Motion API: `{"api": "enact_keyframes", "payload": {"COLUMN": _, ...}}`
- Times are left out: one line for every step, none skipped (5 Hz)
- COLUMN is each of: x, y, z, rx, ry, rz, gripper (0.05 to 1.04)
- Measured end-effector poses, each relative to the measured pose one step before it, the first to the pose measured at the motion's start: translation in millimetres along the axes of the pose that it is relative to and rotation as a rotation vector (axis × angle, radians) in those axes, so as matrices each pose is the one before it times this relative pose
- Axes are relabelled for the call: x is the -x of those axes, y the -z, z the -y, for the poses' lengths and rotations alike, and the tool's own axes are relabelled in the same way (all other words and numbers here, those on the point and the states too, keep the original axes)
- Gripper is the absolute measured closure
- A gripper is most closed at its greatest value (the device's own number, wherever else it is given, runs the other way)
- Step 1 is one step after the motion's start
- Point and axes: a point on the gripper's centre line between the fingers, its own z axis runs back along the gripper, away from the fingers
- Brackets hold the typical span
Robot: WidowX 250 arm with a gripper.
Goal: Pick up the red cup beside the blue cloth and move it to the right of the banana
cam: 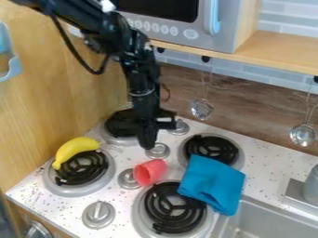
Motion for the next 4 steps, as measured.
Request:
{"api": "enact_keyframes", "payload": {"x": -1.91, "y": 8.19, "z": -0.3, "rx": -0.0309, "ry": 0.0234, "rz": -0.0509, "gripper": 0.996}}
{"api": "enact_keyframes", "payload": {"x": 0.69, "y": 1.04, "z": 6.9, "rx": 0.0105, "ry": 0.0647, "rz": -0.0222, "gripper": 0.833}}
{"api": "enact_keyframes", "payload": {"x": 4.71, "y": 0.54, "z": 2.82, "rx": 0.0116, "ry": 0.0283, "rz": -0.0829, "gripper": 0.559}}
{"api": "enact_keyframes", "payload": {"x": 4.66, "y": 11.13, "z": -5.92, "rx": -0.0287, "ry": 0.0103, "rz": 0.0055, "gripper": 0.248}}
